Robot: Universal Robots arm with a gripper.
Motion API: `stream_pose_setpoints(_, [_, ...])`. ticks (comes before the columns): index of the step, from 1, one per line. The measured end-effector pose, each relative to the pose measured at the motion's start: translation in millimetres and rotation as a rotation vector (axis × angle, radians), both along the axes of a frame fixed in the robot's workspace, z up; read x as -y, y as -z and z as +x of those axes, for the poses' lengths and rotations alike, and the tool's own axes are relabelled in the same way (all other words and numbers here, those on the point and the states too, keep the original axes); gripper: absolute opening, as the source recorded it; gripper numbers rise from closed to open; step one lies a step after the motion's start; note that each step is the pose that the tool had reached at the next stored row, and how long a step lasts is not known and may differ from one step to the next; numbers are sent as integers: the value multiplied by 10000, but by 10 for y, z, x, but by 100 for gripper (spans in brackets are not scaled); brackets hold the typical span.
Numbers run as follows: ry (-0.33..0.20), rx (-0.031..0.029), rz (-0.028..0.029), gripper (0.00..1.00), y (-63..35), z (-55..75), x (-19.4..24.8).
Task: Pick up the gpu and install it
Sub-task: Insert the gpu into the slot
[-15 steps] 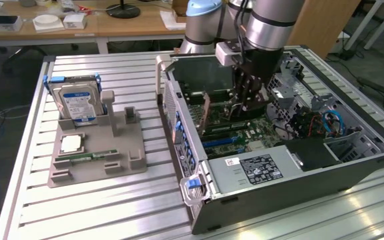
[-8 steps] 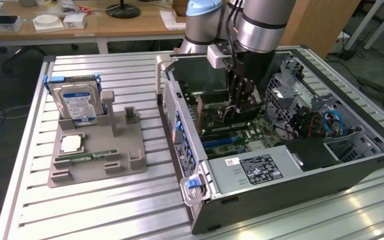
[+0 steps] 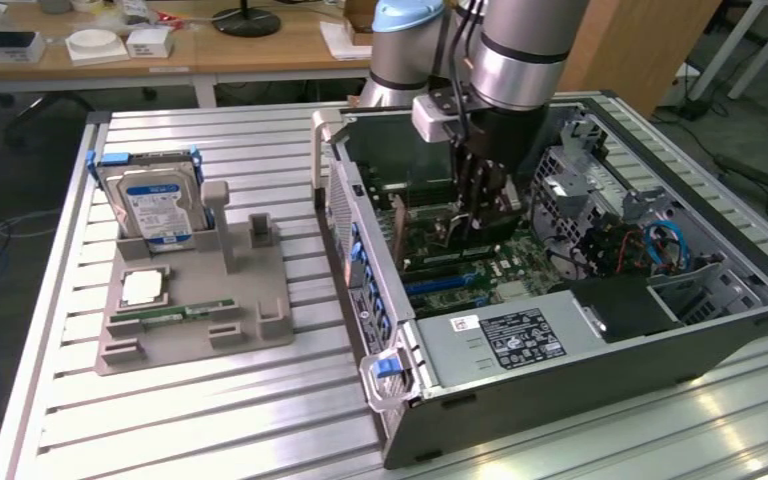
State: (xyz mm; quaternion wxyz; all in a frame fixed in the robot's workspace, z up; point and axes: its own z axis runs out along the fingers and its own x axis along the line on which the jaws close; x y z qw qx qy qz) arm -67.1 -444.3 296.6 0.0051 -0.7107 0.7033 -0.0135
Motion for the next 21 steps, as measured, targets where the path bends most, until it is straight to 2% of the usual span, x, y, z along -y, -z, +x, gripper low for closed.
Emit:
stream_pose_setpoints(7, [0, 0, -22, 26, 58, -14, 0])
stream_pose_setpoints(21, [-1, 0, -97, 26, 241, -29, 6])
